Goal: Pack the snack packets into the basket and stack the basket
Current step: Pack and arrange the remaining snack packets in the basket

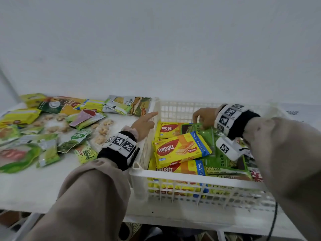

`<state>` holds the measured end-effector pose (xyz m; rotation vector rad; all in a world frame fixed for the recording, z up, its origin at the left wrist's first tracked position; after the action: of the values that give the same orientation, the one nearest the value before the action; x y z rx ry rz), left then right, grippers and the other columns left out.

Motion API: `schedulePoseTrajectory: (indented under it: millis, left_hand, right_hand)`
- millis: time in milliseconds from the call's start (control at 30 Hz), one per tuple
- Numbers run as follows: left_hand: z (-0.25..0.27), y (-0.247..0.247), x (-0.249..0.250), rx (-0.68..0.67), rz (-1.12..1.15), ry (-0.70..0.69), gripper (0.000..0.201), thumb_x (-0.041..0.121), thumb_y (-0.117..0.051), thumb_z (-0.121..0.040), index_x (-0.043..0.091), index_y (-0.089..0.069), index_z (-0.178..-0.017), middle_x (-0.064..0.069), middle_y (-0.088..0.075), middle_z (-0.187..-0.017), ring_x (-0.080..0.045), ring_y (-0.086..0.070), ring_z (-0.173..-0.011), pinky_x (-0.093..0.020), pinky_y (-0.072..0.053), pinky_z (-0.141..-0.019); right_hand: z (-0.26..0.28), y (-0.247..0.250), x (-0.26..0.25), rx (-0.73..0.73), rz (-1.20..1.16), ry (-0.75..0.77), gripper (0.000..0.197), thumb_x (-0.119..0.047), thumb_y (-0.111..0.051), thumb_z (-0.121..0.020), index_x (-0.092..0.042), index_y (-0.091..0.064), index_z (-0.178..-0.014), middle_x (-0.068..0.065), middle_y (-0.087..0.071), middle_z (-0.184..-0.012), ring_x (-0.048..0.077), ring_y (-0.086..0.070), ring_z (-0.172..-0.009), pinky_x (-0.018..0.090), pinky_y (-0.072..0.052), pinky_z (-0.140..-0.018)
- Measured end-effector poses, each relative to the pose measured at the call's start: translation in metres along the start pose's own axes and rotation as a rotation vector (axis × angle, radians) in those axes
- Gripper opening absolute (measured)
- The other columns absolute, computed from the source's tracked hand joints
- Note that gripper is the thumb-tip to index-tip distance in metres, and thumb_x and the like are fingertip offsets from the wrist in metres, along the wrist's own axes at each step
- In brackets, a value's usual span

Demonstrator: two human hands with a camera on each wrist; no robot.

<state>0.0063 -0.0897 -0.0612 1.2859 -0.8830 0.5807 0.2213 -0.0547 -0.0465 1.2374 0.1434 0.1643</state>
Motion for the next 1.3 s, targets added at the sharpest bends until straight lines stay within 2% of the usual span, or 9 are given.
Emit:
schedulePoseTrajectory:
  millis: [167,267,333,433,533,633,800,1000,1300]
  left_hand:
    - [0.000,-0.001,0.001,-0.004,0.020,-0.001,0.054,0.003,-0.035,-0.092,0.024,-0.035,-0.141,-0.005,-0.026,-0.152,-0.021,-0.022,-0.140,-0.033,-0.021,-0.111]
    - [-0.001,0.000,0.002,0.005,0.027,-0.002,0.054,0.002,-0.036,-0.091,0.023,-0.037,-0.140,-0.004,-0.027,-0.151,-0.020,-0.022,-0.140,-0.031,-0.020,-0.111]
    - [-0.001,0.000,0.002,0.007,0.017,-0.005,0.054,0.001,-0.035,-0.091,0.023,-0.037,-0.141,-0.004,-0.027,-0.151,-0.020,-0.022,-0.140,-0.032,-0.020,-0.111]
    - [-0.002,0.000,0.003,0.006,0.007,-0.010,0.054,0.001,-0.035,-0.091,0.022,-0.037,-0.141,-0.004,-0.027,-0.151,-0.020,-0.022,-0.140,-0.032,-0.019,-0.112]
    - [-0.001,0.000,0.003,-0.001,0.002,-0.011,0.054,0.000,-0.035,-0.091,0.022,-0.036,-0.140,-0.005,-0.027,-0.151,-0.021,-0.022,-0.140,-0.032,-0.020,-0.112]
    - [0.000,0.000,0.004,0.001,-0.004,-0.016,0.053,0.000,-0.035,-0.091,0.021,-0.037,-0.140,-0.005,-0.027,-0.151,-0.020,-0.022,-0.140,-0.032,-0.020,-0.112]
    - [0.001,0.000,0.006,0.006,0.009,-0.013,0.054,-0.002,-0.035,-0.090,0.019,-0.038,-0.140,-0.005,-0.028,-0.151,-0.019,-0.022,-0.140,-0.029,-0.020,-0.111]
    - [0.001,0.000,0.007,0.003,0.011,-0.015,0.054,-0.002,-0.035,-0.091,0.018,-0.038,-0.140,-0.006,-0.028,-0.151,-0.019,-0.023,-0.139,-0.030,-0.020,-0.111]
    - [-0.004,-0.001,0.005,-0.015,-0.034,-0.036,0.054,-0.002,-0.035,-0.090,0.018,-0.038,-0.140,-0.006,-0.028,-0.151,-0.020,-0.023,-0.139,-0.029,-0.021,-0.110]
  right_hand:
    - [0.020,0.054,0.032,0.150,-0.076,0.017,0.033,0.008,-0.056,-0.081,-0.001,-0.061,-0.112,0.016,-0.063,-0.095,0.016,-0.049,-0.064,0.006,-0.038,-0.042]
    - [0.029,0.062,0.055,0.195,0.047,-0.150,0.036,-0.001,-0.057,-0.085,-0.011,-0.058,-0.119,0.011,-0.058,-0.121,0.023,-0.055,-0.095,0.024,-0.048,-0.077]
    - [0.034,0.050,0.050,0.139,0.296,-0.214,0.046,-0.024,-0.057,-0.091,-0.020,-0.043,-0.135,0.004,-0.045,-0.139,0.023,-0.048,-0.121,0.035,-0.039,-0.097]
    - [0.040,0.017,0.010,0.063,0.298,-0.014,0.066,-0.055,-0.053,-0.085,-0.032,-0.030,-0.142,-0.003,-0.035,-0.147,0.020,-0.037,-0.132,0.041,-0.029,-0.108]
    - [0.054,-0.026,-0.042,-0.183,0.033,0.257,0.079,-0.053,-0.062,-0.079,-0.036,-0.022,-0.145,-0.005,-0.022,-0.153,0.018,-0.022,-0.140,0.041,-0.019,-0.114]
    - [0.057,-0.057,-0.073,-0.370,-0.045,0.390,0.091,-0.044,-0.070,-0.077,-0.038,-0.011,-0.146,-0.007,-0.014,-0.155,0.016,-0.016,-0.142,0.042,-0.018,-0.116]
    - [0.041,-0.053,-0.076,-0.285,-0.070,0.350,0.096,-0.039,-0.079,-0.069,-0.038,-0.018,-0.144,-0.001,-0.023,-0.152,0.023,-0.025,-0.138,0.044,-0.028,-0.112]
    - [0.026,-0.040,-0.078,-0.130,-0.028,0.254,0.085,-0.045,-0.066,-0.080,-0.031,-0.016,-0.147,0.005,-0.026,-0.148,0.025,-0.026,-0.137,0.036,-0.026,-0.109]
    - [0.028,-0.042,-0.081,-0.239,0.081,0.304,0.064,-0.034,-0.045,-0.096,-0.026,-0.009,-0.149,0.006,-0.021,-0.154,0.024,-0.022,-0.141,0.031,-0.019,-0.110]
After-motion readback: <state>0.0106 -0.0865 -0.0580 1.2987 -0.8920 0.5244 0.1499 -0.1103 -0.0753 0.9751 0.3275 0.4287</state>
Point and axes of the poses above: each hand's wrist, its own z-axis away from the middle knuckle, its own y-axis out of the back of the hand, x = y × z, the point moved 5 cm from there along -z, towards the middle knuckle
